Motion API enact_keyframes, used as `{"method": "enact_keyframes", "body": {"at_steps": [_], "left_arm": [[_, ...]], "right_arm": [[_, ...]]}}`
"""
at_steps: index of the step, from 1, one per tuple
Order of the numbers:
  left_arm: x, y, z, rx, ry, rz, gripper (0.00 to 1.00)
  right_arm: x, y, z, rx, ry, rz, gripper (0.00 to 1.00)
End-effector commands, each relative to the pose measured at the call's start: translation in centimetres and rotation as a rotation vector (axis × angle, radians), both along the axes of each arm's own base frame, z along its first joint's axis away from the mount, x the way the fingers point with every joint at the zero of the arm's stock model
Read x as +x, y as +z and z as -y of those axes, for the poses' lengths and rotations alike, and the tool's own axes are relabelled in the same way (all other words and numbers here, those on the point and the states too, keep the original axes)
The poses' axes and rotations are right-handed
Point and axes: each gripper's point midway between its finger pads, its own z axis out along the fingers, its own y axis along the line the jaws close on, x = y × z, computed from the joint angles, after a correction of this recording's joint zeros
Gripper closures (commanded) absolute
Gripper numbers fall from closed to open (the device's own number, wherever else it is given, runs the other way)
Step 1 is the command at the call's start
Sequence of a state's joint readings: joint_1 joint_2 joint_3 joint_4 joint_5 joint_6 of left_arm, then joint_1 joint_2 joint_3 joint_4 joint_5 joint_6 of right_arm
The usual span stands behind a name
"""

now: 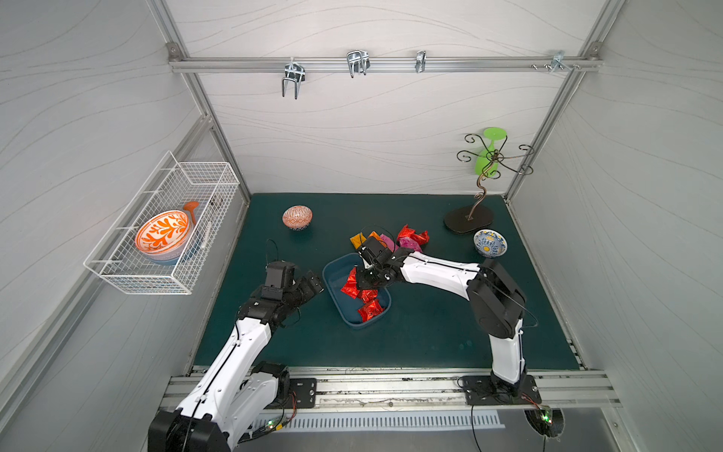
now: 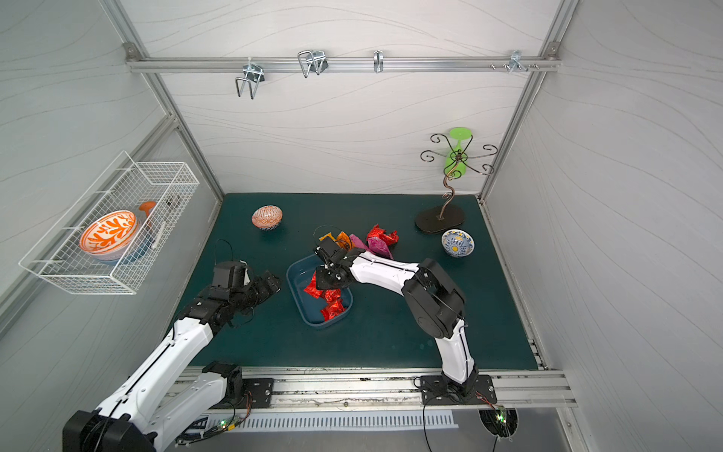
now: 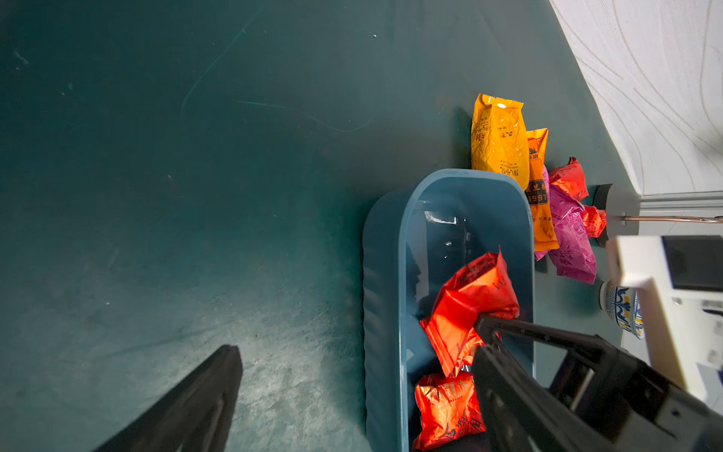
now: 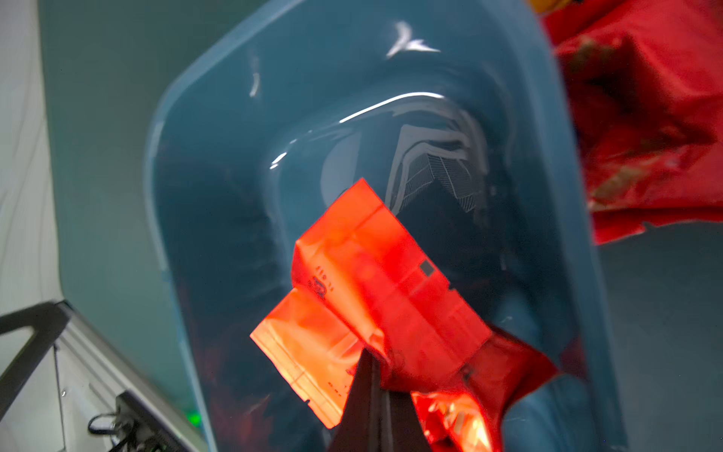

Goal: Put the tea bags into the storage box
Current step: Place the tea bag in the storage box.

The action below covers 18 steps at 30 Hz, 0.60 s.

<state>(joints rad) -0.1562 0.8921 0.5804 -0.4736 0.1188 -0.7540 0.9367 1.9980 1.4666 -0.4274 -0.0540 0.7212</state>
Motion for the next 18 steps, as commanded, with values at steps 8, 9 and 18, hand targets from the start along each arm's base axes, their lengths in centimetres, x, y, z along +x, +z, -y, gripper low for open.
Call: {"method": "enact_keyframes", "body": {"at_steps": [8, 9, 18], "left_arm": [[0.0, 0.6, -0.4, 0.036, -0.011, 0.029, 0.03], [0.0, 0.6, -0.3, 0.037, -0.014, 0.031, 0.03], [0.3, 0.7, 0.0, 0.024, -0.027, 0.028, 0.03]], "right_arm": [[0.9, -0.1, 1.0, -0.035, -0.072, 0.019, 0.81], [0.9, 0.4, 0.9, -0.026, -0.068, 0.028, 0.79], [1.2, 6.9, 1.0, 0.068, -0.020, 0.149, 0.65]]}}
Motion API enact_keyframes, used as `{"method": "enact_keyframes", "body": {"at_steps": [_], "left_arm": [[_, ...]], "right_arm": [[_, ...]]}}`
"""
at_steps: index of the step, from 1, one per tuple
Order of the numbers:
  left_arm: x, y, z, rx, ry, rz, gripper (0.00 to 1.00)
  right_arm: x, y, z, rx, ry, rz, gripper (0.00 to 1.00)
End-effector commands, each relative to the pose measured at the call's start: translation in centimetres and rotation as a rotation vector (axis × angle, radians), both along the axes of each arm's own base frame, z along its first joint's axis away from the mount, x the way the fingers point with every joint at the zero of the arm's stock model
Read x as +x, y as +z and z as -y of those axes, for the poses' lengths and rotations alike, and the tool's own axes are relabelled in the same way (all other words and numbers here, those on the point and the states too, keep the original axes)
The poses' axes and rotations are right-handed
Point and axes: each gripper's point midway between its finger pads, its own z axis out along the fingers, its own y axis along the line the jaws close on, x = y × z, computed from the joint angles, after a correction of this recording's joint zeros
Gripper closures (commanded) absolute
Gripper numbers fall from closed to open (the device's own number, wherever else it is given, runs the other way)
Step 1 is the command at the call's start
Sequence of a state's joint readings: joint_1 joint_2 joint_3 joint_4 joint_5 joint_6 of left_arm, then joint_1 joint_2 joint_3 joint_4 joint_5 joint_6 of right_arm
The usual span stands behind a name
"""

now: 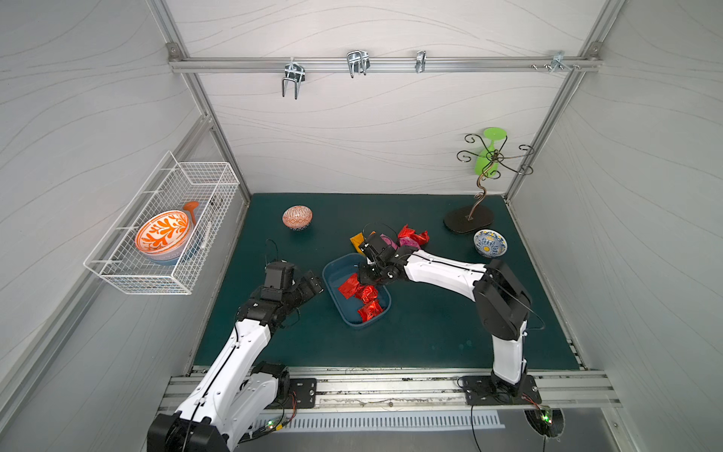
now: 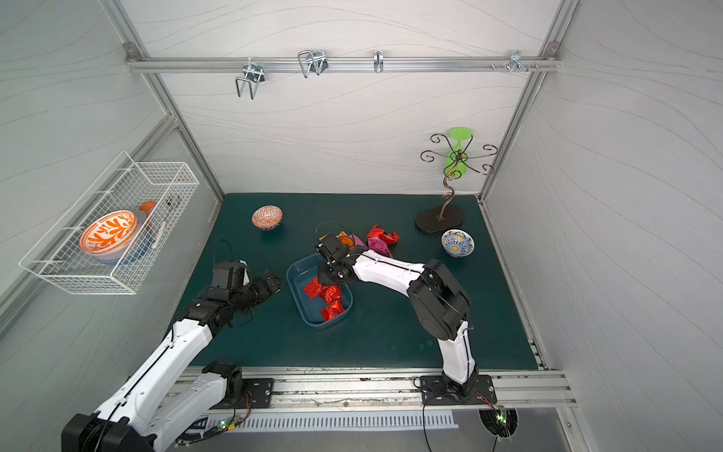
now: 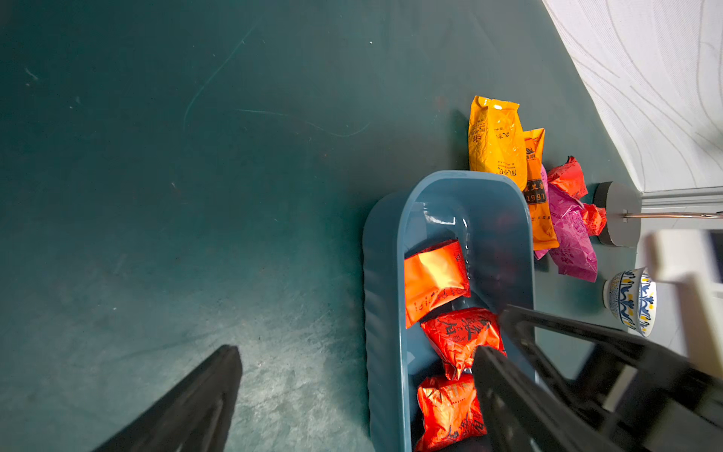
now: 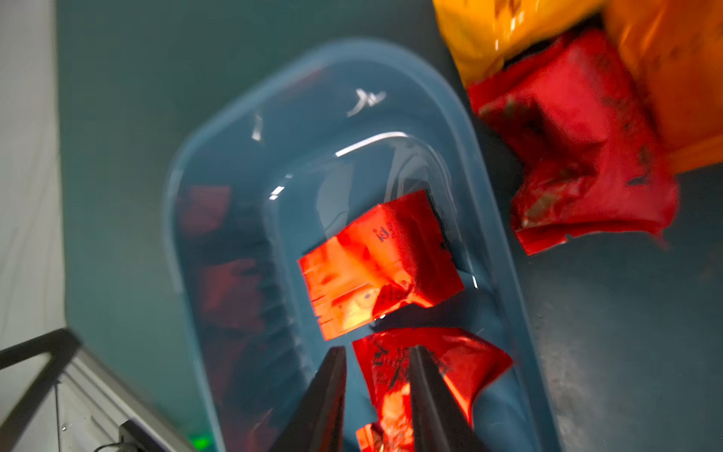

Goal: Put the tea bags into the storage box
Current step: Place the tea bag in the storage box, then pick up the tea bag from the center of the board.

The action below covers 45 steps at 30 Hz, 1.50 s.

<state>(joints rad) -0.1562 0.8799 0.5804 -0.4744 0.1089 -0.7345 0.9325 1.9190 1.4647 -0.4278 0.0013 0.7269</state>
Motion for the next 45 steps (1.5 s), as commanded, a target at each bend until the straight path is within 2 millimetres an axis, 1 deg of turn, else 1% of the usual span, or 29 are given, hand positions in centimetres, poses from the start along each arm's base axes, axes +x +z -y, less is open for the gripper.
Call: {"method": "enact_keyframes", "body": {"at_steps": [1, 6, 10, 13, 14, 17, 20, 22, 25, 31, 34, 37, 40, 42, 45], "left_arm": [[0.3, 0.4, 0.2, 0.004, -0.019, 0.008, 0.03], [0.6, 0.2, 0.6, -0.010, -0.030, -0.006, 0.03], [1.0, -0.2, 1.0, -0.024, -0.043, -0.026, 0.04], [1.3, -0.4, 1.3, -0.031, -0.051, -0.040, 0.03], [1.4, -0.4, 1.4, -0.033, -0.053, -0.044, 0.04], [1.7, -0.5, 1.5, -0.035, -0.058, -0.055, 0.04], [1.9, -0.6, 1.6, -0.036, -0.059, -0.063, 0.04], [2.0, -0.6, 1.6, -0.038, -0.058, -0.067, 0.04], [2.0, -0.6, 1.6, -0.036, -0.055, -0.072, 0.04], [1.9, -0.7, 1.4, -0.024, -0.051, -0.080, 0.04], [1.8, -0.8, 1.4, -0.023, -0.051, -0.085, 0.04], [1.9, -0.6, 1.4, -0.021, -0.053, -0.087, 0.04], [1.8, -0.5, 1.3, -0.018, -0.054, -0.086, 0.04], [1.8, -0.5, 1.3, -0.015, -0.052, -0.084, 0.04], [1.7, -0.6, 1.2, -0.013, -0.052, -0.086, 0.04]], "right_arm": [[0.3, 3.9, 0.8, 0.038, 0.020, 0.075, 0.64], [1.4, 5.6, 2.8, 0.070, -0.002, 0.091, 0.59], [2.6, 5.9, 5.4, 0.086, -0.040, 0.097, 0.54], [3.5, 5.4, 7.3, 0.081, -0.064, 0.085, 0.38], [3.8, 5.1, 8.1, 0.073, -0.073, 0.083, 0.34], [4.6, 4.1, 9.7, 0.059, -0.096, 0.072, 0.30], [5.5, 2.9, 10.5, 0.061, -0.113, 0.044, 0.29], [6.0, 2.2, 10.7, 0.066, -0.118, 0.029, 0.29], [6.5, 1.1, 10.1, 0.065, -0.104, 0.014, 0.30], [6.3, -0.9, 7.0, 0.147, -0.050, -0.097, 0.32], [6.0, -2.0, 5.6, 0.123, -0.019, -0.099, 0.30], [6.1, -3.2, 4.6, 0.100, -0.009, -0.105, 0.29], [6.3, -4.4, 4.4, 0.070, -0.022, -0.111, 0.31], [6.8, -5.4, 5.0, 0.024, -0.047, -0.102, 0.31], [7.4, -6.1, 5.4, -0.020, -0.061, -0.087, 0.30]]}}
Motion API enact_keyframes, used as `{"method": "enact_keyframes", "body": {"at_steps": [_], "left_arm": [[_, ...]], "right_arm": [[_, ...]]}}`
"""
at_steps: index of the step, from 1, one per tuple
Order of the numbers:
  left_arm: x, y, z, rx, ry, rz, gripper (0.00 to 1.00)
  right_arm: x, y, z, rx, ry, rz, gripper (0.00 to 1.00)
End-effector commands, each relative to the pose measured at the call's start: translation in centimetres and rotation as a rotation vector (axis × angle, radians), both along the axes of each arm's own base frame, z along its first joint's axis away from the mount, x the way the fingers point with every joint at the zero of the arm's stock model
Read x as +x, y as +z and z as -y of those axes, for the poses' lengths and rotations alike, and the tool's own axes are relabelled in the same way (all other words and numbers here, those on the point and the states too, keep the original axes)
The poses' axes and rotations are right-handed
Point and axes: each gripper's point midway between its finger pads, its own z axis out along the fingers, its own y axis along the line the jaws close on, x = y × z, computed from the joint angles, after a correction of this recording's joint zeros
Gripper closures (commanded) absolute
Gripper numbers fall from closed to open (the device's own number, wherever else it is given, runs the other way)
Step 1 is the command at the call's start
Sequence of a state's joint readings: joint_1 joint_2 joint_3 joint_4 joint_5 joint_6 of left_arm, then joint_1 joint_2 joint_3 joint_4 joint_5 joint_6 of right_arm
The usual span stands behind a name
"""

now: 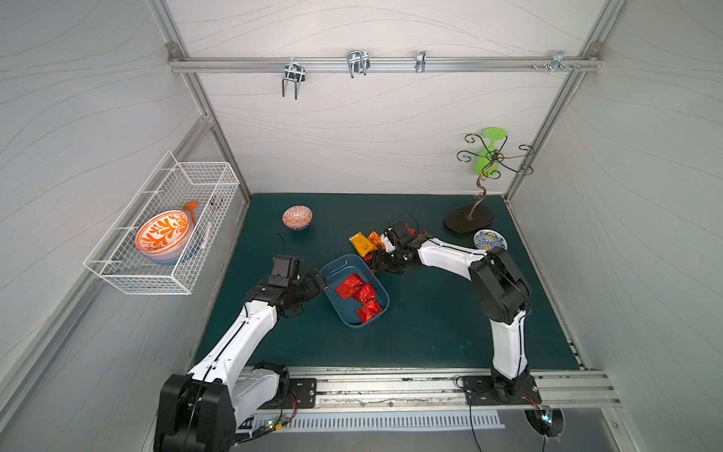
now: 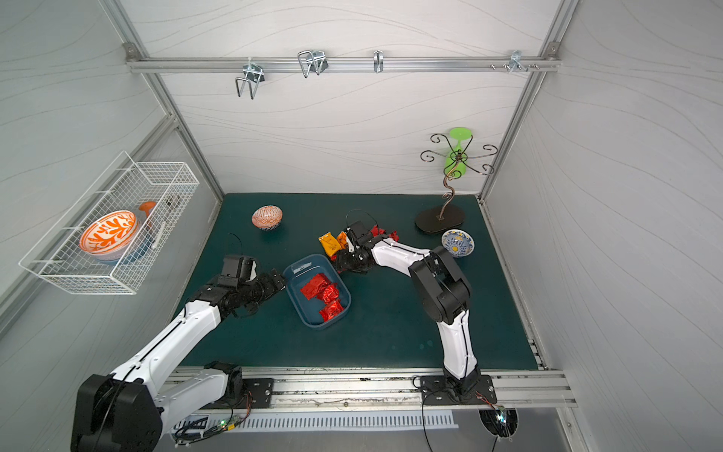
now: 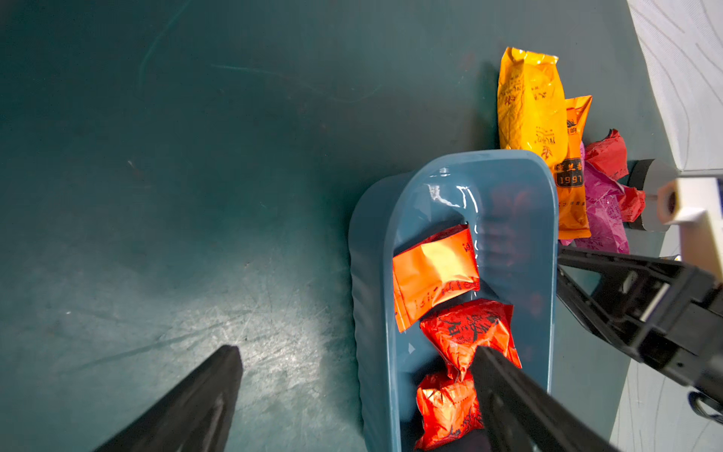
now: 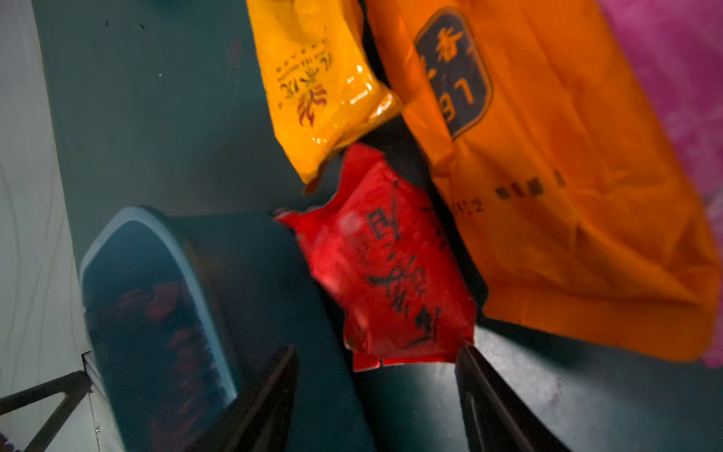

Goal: Put the tea bags into the storage box
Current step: Pick up the tea bag from the center of the board.

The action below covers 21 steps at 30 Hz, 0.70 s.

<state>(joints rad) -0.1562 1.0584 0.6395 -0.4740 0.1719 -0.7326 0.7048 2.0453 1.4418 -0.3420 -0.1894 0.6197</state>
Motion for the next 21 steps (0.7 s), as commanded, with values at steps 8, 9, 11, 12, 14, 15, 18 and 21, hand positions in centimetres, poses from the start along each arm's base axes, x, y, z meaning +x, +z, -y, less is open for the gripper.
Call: {"method": "enact_keyframes", "body": {"at_steps": [8, 9, 11, 12, 14, 15, 18, 21], "left_arm": [[0.7, 1.4, 0.0, 0.015, -0.012, 0.039, 0.04], [0.7, 1.4, -0.1, 0.015, -0.011, 0.040, 0.04], [0.7, 1.5, -0.1, 0.015, -0.010, 0.043, 0.04], [0.7, 1.5, -0.1, 0.016, -0.011, 0.044, 0.04], [0.6, 1.5, -0.1, 0.017, -0.012, 0.044, 0.04], [0.5, 1.5, -0.1, 0.016, -0.011, 0.042, 0.04], [0.4, 1.6, -0.1, 0.017, -0.011, 0.045, 0.04], [0.3, 1.5, -0.2, 0.021, -0.008, 0.047, 0.04]], "right_arm": [[1.9, -1.9, 0.9, -0.110, -0.038, 0.029, 0.34], [1.9, -2.0, 0.9, -0.111, -0.037, 0.029, 0.38], [2.0, -2.0, 0.9, -0.115, -0.035, 0.030, 0.51], [1.9, -2.1, 1.0, -0.117, -0.034, 0.029, 0.59], [1.8, -2.1, 1.0, -0.119, -0.031, 0.032, 0.70], [1.9, -2.0, 1.1, -0.121, -0.031, 0.033, 0.76], [1.7, -1.8, 1.2, -0.121, -0.026, 0.034, 0.86], [1.6, -0.9, 1.1, -0.106, -0.016, 0.042, 0.96]]}}
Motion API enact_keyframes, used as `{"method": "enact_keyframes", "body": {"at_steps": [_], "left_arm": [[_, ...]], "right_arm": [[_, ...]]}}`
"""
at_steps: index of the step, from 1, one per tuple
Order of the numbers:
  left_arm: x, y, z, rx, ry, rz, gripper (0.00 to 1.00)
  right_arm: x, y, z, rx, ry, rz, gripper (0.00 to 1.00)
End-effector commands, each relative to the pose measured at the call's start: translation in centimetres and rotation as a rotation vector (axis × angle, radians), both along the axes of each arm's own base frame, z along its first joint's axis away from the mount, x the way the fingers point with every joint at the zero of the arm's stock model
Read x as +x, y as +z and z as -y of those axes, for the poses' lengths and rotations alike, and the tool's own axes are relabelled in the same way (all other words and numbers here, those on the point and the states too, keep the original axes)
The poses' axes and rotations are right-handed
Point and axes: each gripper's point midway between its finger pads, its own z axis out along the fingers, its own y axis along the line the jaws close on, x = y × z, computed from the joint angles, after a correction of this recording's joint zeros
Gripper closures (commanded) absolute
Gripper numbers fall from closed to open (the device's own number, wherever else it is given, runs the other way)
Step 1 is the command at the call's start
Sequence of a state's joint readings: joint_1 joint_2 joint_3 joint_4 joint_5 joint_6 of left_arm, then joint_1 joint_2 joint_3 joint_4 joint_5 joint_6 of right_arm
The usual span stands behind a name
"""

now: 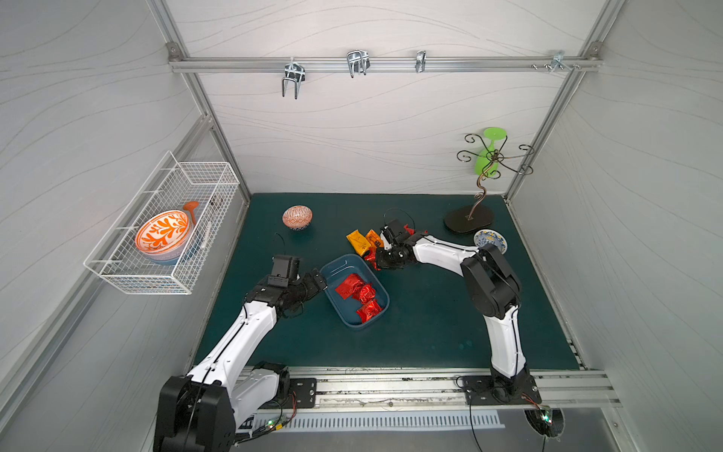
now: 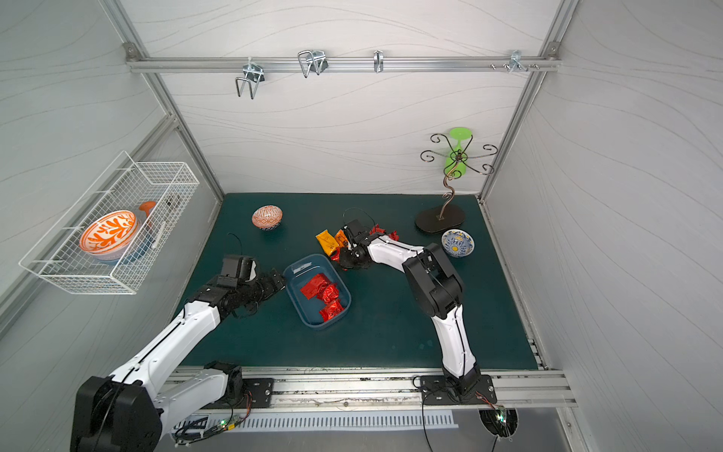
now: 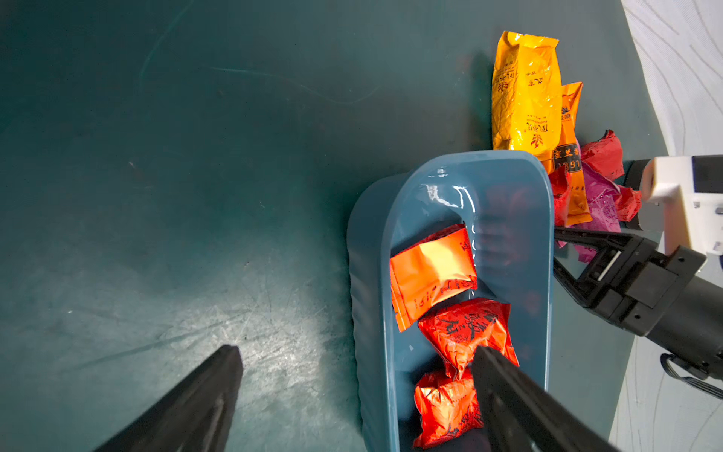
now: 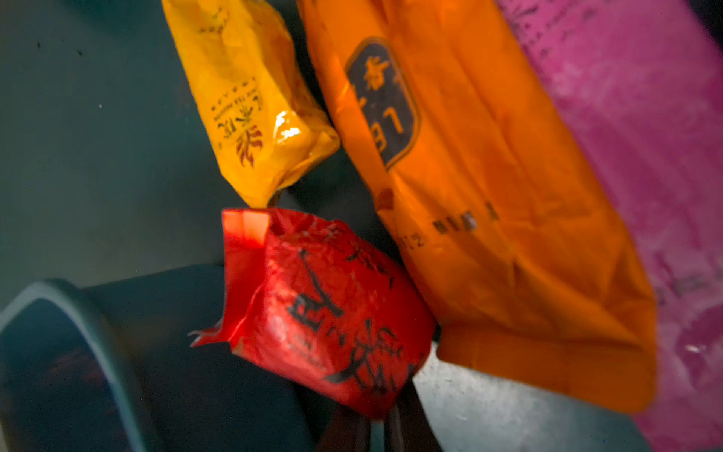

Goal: Put the tea bags into the storage box
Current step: Pick up the tea bag from the center of the board, then place the tea bag in the storage box.

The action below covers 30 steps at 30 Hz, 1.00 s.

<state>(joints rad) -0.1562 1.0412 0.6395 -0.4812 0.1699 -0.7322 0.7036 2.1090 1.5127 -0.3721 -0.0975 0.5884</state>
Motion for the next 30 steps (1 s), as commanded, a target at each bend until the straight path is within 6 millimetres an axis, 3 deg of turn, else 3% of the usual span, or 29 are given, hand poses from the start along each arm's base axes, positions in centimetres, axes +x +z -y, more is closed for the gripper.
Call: {"method": "enact_keyframes", "body": {"at_steps": [1, 12, 19, 25, 30], "left_arm": [[0.3, 1.2, -0.2, 0.019, -0.007, 0.038, 0.04], [0.4, 1.5, -0.2, 0.013, -0.002, 0.055, 0.04], [0.7, 1.1, 0.0, -0.002, 0.003, 0.052, 0.04], [1.1, 0.9, 0.5, -0.037, 0.014, 0.049, 0.04], [0.9, 0.7, 0.5, -0.045, 0.021, 0.049, 0.04]], "right_arm": [[-0.4, 0.6, 0.7, -0.019, 0.006, -0.005, 0.97], [-1.8, 6.4, 1.6, 0.035, 0.029, 0.073, 1.00], [-4.1, 9.7, 1.9, 0.027, 0.096, 0.144, 1.00], [-7.7, 11.5, -1.9, 0.042, 0.254, 0.187, 1.00], [-10.6, 10.6, -6.0, 0.019, 0.389, 0.190, 1.00]]}}
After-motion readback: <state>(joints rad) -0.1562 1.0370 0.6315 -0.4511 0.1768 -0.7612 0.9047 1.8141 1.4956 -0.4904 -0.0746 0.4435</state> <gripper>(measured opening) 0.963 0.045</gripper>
